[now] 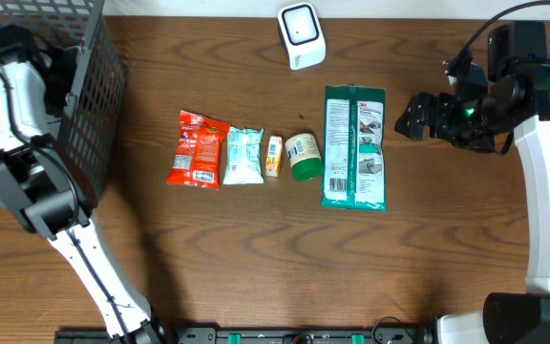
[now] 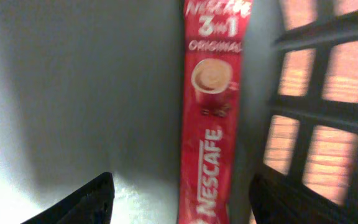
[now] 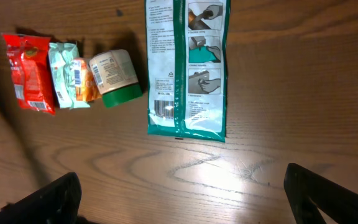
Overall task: Scan the item barcode
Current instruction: 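Grasp the red Nescafe stick in the basket with the left gripper, then lift the Nescafe stick out and raise it above the table center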
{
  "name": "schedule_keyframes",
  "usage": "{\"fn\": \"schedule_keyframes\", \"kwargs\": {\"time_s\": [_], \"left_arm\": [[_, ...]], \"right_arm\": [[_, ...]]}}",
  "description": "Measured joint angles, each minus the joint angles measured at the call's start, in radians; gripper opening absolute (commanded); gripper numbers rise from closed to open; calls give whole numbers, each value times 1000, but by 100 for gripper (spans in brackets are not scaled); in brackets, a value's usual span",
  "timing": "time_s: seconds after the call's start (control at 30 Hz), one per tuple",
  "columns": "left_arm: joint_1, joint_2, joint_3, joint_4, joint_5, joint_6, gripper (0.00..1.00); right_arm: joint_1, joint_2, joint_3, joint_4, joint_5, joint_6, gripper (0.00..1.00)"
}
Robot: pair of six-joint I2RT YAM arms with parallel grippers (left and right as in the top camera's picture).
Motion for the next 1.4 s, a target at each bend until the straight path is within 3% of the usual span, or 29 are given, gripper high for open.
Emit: {"fn": "schedule_keyframes", "kwargs": {"time_s": [0.1,0.27,0.43,0.57,0.67,0.7,0.73,1.13,1.4], "left_arm": [[-18,5,0,10,-63,1,67],[-32,6,-1,17,-127,3,50],[-38,6,-3,21,-267,-62,49],[-28,6,-3,16,-335,-116,28],[-21,6,-3,11,-360,-151,22],[-19,6,-3,10,-369,-159,11],[-18,6,-3,9,-375,-165,7],[-14,-36,-8,3,-404,-261,7],[-9,-392,-19,8,-407,-428,7]], "right_arm": [[0,0,0,0,0,0,99],[0,0,0,0,0,0,99],[0,0,0,1,0,0,99],[0,0,0,0,0,0,99],[0,0,0,0,0,0,99],[0,0,0,1,0,0,99],[0,0,0,0,0,0,99],[0,0,0,1,0,0,99],[0,0,0,1,0,0,99]]}}
